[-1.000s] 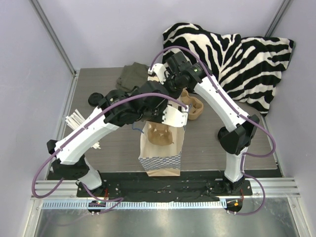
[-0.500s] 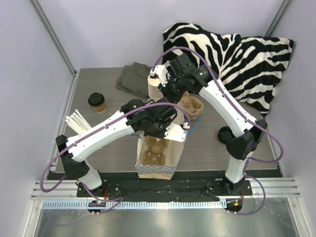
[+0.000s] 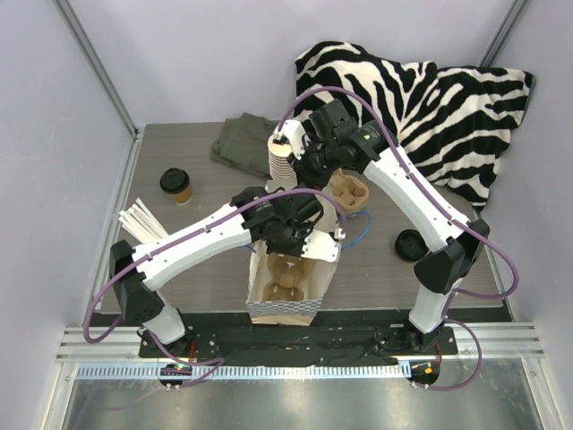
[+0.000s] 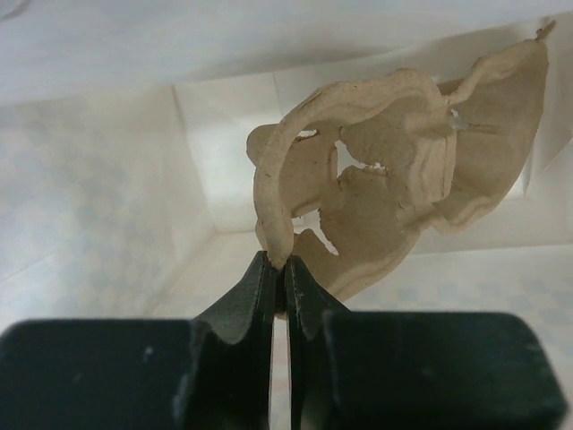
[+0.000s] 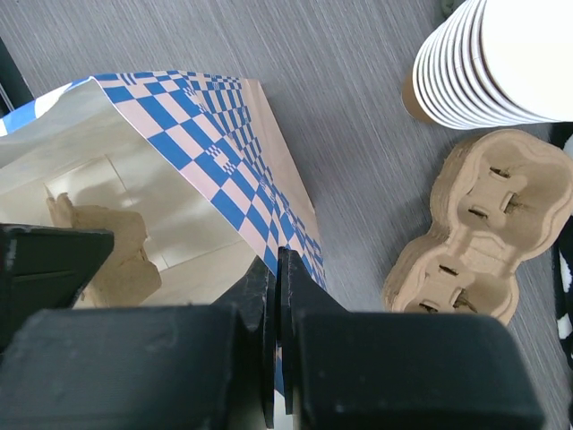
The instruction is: Pack the takeout coffee
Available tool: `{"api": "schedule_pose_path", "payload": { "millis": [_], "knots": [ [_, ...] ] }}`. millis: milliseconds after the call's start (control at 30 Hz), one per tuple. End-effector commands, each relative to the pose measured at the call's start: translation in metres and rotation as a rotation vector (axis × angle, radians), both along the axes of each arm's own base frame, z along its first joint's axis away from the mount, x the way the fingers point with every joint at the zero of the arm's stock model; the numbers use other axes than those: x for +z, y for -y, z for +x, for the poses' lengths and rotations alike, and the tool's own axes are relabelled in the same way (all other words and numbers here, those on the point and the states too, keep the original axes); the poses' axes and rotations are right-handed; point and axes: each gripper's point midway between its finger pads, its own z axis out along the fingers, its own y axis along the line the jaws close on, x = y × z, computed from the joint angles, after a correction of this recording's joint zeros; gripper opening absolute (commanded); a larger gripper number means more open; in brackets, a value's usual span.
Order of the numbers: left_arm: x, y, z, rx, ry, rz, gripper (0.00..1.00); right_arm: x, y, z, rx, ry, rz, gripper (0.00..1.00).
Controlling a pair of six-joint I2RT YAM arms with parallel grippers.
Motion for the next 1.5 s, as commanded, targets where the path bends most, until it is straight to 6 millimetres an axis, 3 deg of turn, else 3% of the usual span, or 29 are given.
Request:
{"api": "schedule_pose_path", "payload": {
  "millis": [0, 367, 467, 533, 700, 867, 1133, 1267, 1467],
  "knots": [
    [-0.009, 0.008, 0.003, -0.014, -0.037, -0.040, 0.11, 0.023, -0.002, -0.009, 0.017, 0.038, 0.064, 0.01],
    [-0.021, 0.000, -0.003, -0.025, -0.120, 0.003, 0.13, 0.021, -0.004, -0.006, 0.017, 0.036, 0.060, 0.01],
    [-0.020, 0.000, 0.000, -0.017, -0.125, 0.000, 0.19, 0.019, -0.004, -0.007, 0.017, 0.032, 0.057, 0.01],
    [-0.015, 0.002, 0.005, -0.003, -0.107, -0.019, 0.29, 0.018, -0.003, -0.006, 0.015, 0.031, 0.054, 0.01],
    [0.023, 0.009, 0.023, 0.035, 0.000, -0.106, 0.54, 0.016, -0.001, -0.007, 0.018, 0.035, 0.045, 0.01],
    [0.069, 0.014, 0.033, 0.058, 0.083, -0.197, 0.60, 0.010, -0.001, -0.007, 0.018, 0.031, 0.037, 0.01],
    [0.117, 0.012, 0.031, 0.071, 0.164, -0.340, 0.64, 0.006, 0.003, -0.005, 0.016, 0.047, 0.019, 0.01],
    [0.156, 0.008, 0.023, 0.091, 0.204, -0.481, 0.72, 0.007, 0.002, -0.003, 0.014, 0.055, 0.019, 0.01],
    [0.228, -0.016, 0.018, 0.139, 0.277, -0.723, 0.86, 0.005, 0.002, -0.003, 0.011, 0.053, 0.016, 0.01]
  ]
}}
